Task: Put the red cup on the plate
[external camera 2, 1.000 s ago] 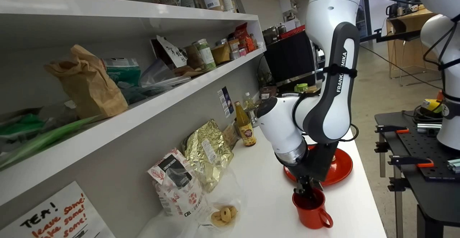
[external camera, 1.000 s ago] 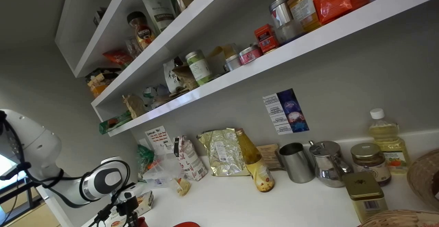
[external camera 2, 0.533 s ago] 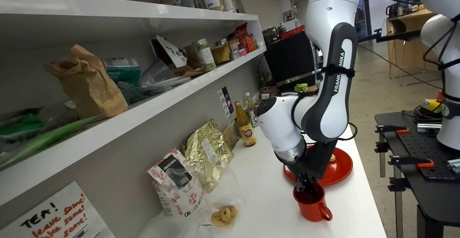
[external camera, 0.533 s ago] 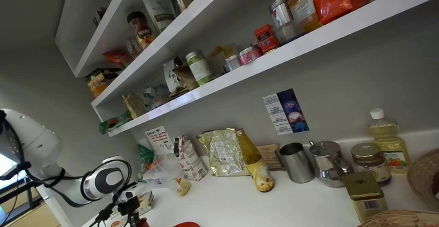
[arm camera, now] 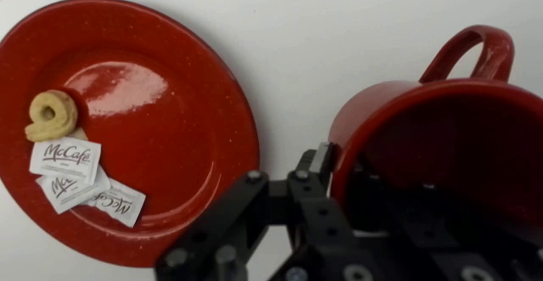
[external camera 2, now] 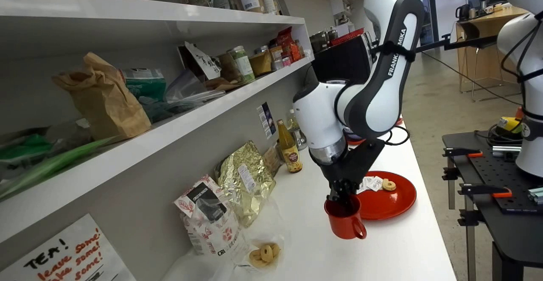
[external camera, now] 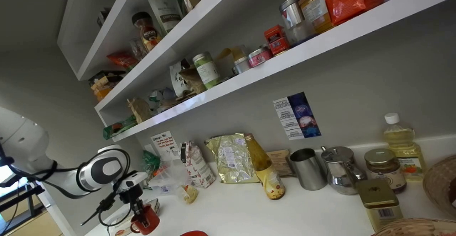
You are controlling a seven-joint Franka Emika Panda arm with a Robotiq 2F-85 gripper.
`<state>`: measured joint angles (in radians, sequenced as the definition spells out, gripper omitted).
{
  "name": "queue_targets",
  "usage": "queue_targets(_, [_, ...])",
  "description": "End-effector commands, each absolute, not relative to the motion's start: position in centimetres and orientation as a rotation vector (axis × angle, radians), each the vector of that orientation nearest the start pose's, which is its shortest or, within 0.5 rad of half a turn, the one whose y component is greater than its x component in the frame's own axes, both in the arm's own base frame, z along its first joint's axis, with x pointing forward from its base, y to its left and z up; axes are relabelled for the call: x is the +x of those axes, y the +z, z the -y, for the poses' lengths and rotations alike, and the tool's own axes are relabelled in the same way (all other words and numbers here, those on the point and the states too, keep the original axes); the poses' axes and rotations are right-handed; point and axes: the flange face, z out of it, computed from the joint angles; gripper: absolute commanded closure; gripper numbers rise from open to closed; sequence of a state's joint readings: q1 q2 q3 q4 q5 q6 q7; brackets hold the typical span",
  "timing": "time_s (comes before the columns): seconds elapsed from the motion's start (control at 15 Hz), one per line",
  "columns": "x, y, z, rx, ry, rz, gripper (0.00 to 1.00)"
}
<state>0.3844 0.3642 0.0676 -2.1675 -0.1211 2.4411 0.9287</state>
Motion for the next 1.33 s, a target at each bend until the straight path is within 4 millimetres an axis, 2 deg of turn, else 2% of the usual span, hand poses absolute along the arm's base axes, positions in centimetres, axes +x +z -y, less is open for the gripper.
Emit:
queue_targets(0.0, [49.6,26.5,-23.2,-3.145,-0.04,-0.645,0.98])
queue_targets(0.2, [49.3,27.5,-21.4,-3.142,-0.066,-0.669,0.98])
queue_targets(0.87, [46.6,23.8,-11.1,-3.209,0.037,-0.86,0.98])
queue_targets(1.07, [45.8,22.6,-9.6,-3.196,0.086,-0.923,0.98])
queue_targets(1.27, [44.8,21.1,-9.0,-3.2,0.14,-0.939,0.98])
